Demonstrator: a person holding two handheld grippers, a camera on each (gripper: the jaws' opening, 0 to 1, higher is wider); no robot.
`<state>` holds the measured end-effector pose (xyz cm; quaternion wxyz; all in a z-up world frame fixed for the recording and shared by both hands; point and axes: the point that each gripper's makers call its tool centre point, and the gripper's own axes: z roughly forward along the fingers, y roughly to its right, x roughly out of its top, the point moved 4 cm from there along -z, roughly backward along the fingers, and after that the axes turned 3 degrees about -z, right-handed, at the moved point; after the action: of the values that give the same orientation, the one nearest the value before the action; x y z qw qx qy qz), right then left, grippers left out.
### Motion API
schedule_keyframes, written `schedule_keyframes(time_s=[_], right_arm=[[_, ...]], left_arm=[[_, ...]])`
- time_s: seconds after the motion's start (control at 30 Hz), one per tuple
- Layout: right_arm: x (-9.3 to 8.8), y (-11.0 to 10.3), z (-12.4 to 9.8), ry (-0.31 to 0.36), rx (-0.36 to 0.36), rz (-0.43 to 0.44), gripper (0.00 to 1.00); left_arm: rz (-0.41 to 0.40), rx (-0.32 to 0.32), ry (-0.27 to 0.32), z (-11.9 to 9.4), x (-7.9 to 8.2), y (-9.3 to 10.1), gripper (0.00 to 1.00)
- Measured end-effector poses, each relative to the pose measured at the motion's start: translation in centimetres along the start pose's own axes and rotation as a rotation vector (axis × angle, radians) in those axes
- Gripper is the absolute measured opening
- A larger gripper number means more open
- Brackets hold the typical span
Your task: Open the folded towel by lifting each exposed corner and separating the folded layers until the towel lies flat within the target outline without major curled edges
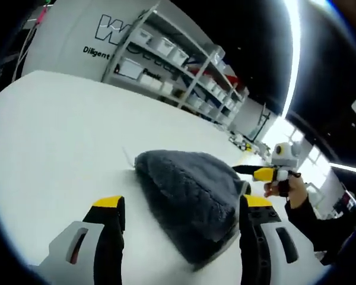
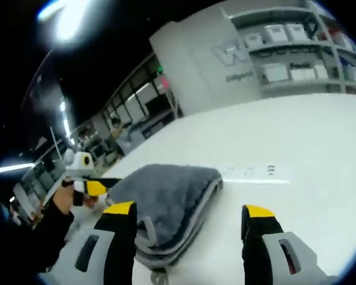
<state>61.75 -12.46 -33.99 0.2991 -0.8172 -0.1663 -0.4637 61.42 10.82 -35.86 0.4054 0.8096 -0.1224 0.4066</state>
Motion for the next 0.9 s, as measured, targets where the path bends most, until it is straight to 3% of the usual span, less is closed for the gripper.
schedule_keyframes(time_s=[0.13,0.23,0.33,0.5,0.73,0.9], right_arm=[[-0.7,-0.6,0.3,-0.015,0.013,-0.001,0.58],[-1.3,-0.6,0.6,-0.035,0.013,0.004,0.56],[-1.9,-0.9,0.7,-0.065,0.021,0.013,0.49],[-2.5,-1.1,0.8,-0.083,0.023,-0.01,0.41],[-3.1,-1.2,1.0,-0.099,0.026,-0.011,0.39],[-3.8,-1.6,1.1,-0.12,0.046,-0.017,0.31]], left_arm=[[-0.016,-0.007,-0.003,0.3,1.0,-1.2,0.69],[-0.01,-0.006,-0.011,0.4,0.5,-1.0,0.62],[0.012,-0.002,-0.003,0.7,0.5,-1.1,0.58],[0.027,-0.016,-0.05,0.8,-0.3,-1.0,0.34],[0.026,-0.006,-0.068,1.0,-0.3,-1.7,0.34],[0.02,-0.005,-0.081,1.2,-0.5,-1.8,0.33]])
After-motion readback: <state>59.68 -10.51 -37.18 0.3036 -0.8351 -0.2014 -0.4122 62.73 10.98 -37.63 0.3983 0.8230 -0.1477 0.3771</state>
